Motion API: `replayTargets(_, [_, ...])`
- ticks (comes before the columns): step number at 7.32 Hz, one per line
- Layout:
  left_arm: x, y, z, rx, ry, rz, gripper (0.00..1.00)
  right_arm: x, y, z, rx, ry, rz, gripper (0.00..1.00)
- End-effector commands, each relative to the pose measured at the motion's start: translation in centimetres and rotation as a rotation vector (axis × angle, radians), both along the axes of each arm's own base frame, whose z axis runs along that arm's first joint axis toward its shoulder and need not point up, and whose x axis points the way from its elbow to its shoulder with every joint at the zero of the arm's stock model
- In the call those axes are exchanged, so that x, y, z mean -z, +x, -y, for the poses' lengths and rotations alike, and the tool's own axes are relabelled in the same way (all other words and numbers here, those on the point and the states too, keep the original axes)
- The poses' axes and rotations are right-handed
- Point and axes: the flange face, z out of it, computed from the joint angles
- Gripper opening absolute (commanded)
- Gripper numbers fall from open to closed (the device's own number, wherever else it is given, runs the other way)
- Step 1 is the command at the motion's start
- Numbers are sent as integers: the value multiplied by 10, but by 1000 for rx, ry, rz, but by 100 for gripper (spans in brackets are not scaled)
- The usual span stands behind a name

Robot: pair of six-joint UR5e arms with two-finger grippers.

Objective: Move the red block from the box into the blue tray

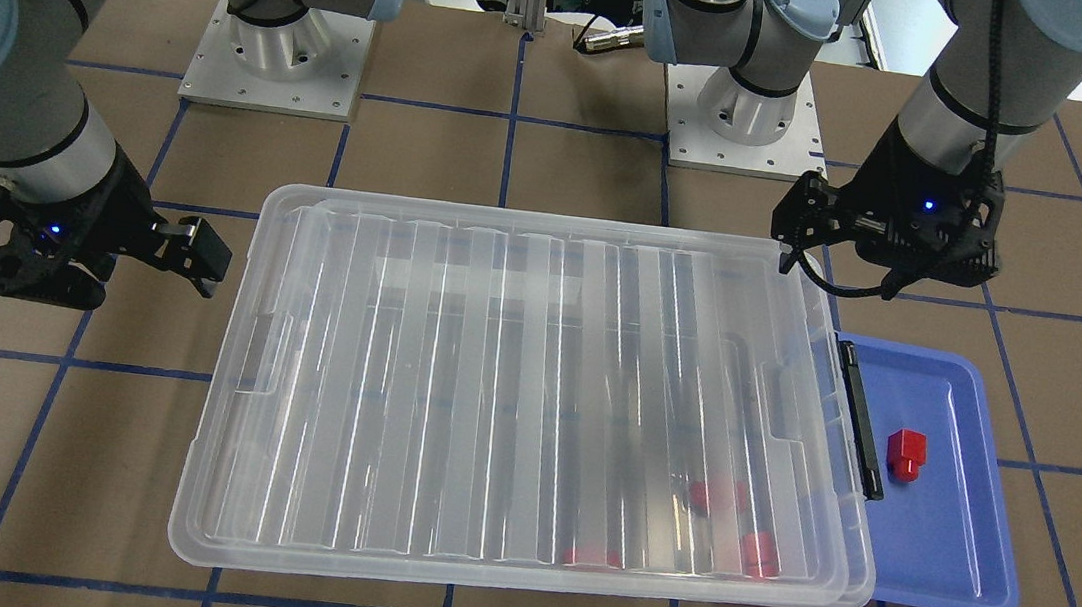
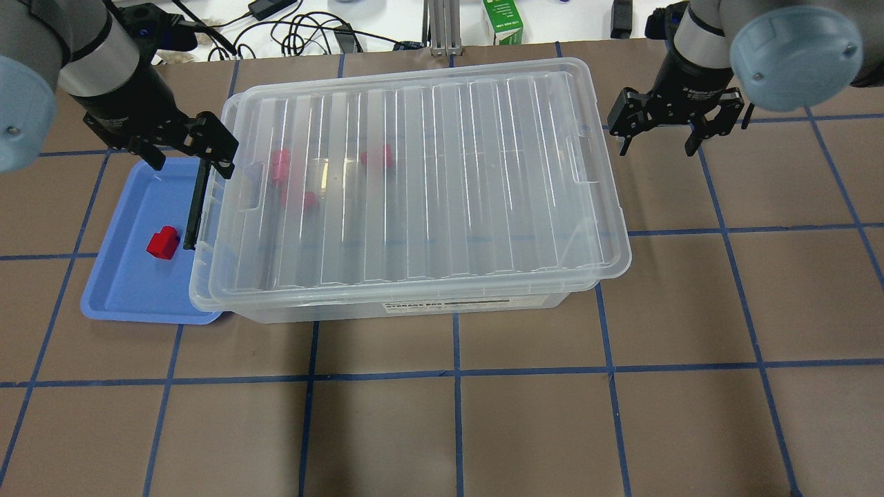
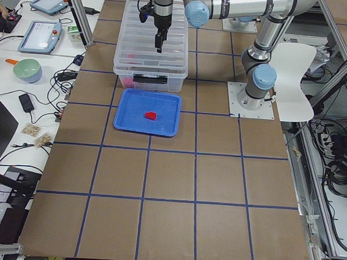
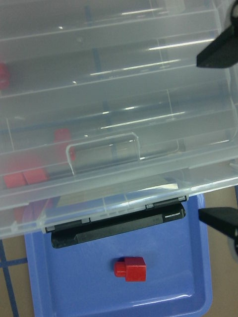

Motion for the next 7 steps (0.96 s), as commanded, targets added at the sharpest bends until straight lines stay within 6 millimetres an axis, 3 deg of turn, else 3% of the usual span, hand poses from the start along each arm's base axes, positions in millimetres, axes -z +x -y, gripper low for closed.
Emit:
replayTargets(1, [-6,-45,-17,-26,3,-6,100,-57,6,-36,16,-4,24,100])
replayTargets(2, [-11,-54,-23,-13,2,-21,100,-68,11,-50,60,-19,20,100])
replayTargets(4, [-15,-54,-24,-52,-6,-21,100,-66,33,-64,72,-11,-1,100])
replayTargets(6, [-12,-54,-16,-64,-7,-13,100,-62,35,-70,76,-3,-3,100])
replayTargets(7, [-15,-54,-15,-97,-13,-22,100,-72,34,-77,76,-23,-13,100])
